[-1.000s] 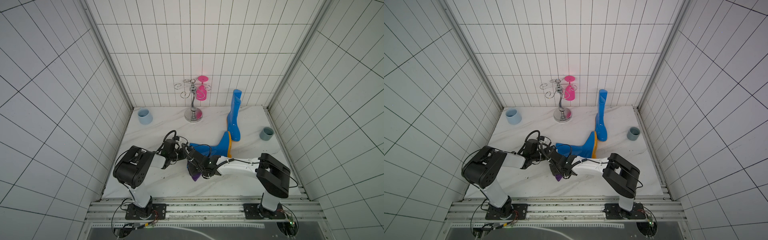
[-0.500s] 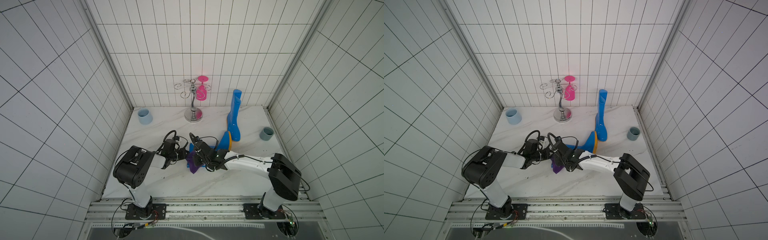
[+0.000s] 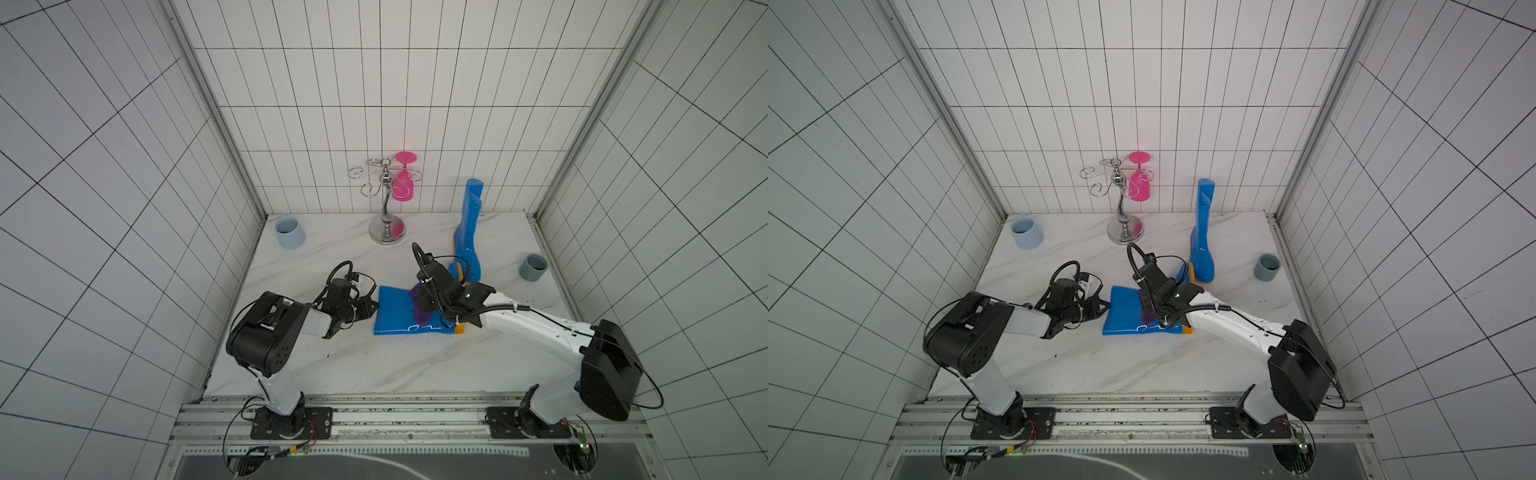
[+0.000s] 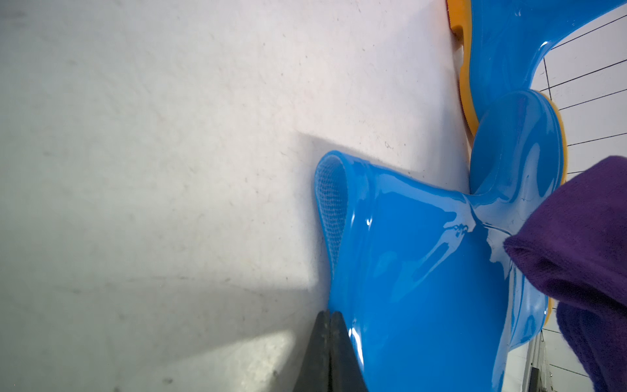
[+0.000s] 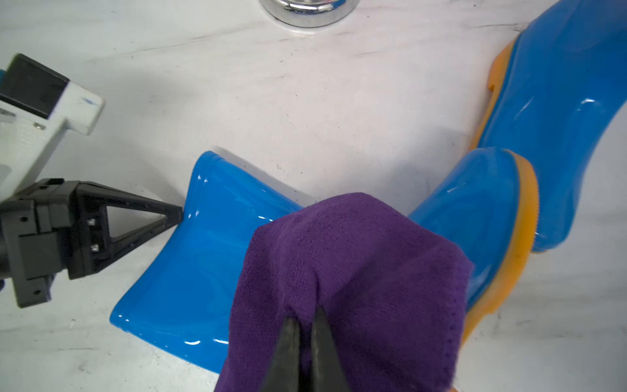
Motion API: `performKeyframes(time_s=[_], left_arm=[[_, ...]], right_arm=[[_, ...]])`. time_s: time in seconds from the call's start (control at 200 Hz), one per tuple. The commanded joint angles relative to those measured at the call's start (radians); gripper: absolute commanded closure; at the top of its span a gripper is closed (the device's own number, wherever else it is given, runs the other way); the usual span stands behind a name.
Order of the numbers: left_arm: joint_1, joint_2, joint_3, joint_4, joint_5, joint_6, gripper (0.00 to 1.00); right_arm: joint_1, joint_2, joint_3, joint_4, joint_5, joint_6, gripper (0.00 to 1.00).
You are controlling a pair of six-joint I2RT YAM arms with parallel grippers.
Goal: Wipe the rubber boots with a cloth
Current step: Wipe the dirt off the rubber boot.
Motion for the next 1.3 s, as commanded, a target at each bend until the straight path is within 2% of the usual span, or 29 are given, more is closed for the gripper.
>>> performKeyframes(time_s=[0.0, 0.235, 0.365, 0.635, 0.875, 1.294], left_arm=[[-0.019, 0.064, -0.055, -0.214, -0.047, 0.017, 1.0], [-0.02, 0.066, -0.057, -0.209, -0.049, 0.018, 1.0], [-0.02, 0.065, -0.059, -0.208, -0.047, 0.018, 1.0], [-0.02, 0.066, -0.059, -0.208, -0.047, 0.019, 1.0], [-0.02, 0.065, -0.058, -0.208, -0.045, 0.022, 1.0], [-0.02, 0.069, -0.056, -0.209, -0.045, 0.022, 1.0]], right_arm=[[-0.004, -0.053, -0.088, -0.095, 0.068, 0.004, 1.0], [-0.002, -0.109, -0.243, -0.085, 0.054, 0.079, 1.0], [-0.002, -0.096, -0.265, -0.07, 0.055, 0.1, 1.0], [-0.024, -0.036, -0.191, -0.054, 0.092, 0.05, 1.0], [-0.095, 0.031, -0.157, 0.003, 0.085, -0.004, 1.0], [-0.21, 0.115, 0.011, 0.035, 0.071, -0.135, 1.0]])
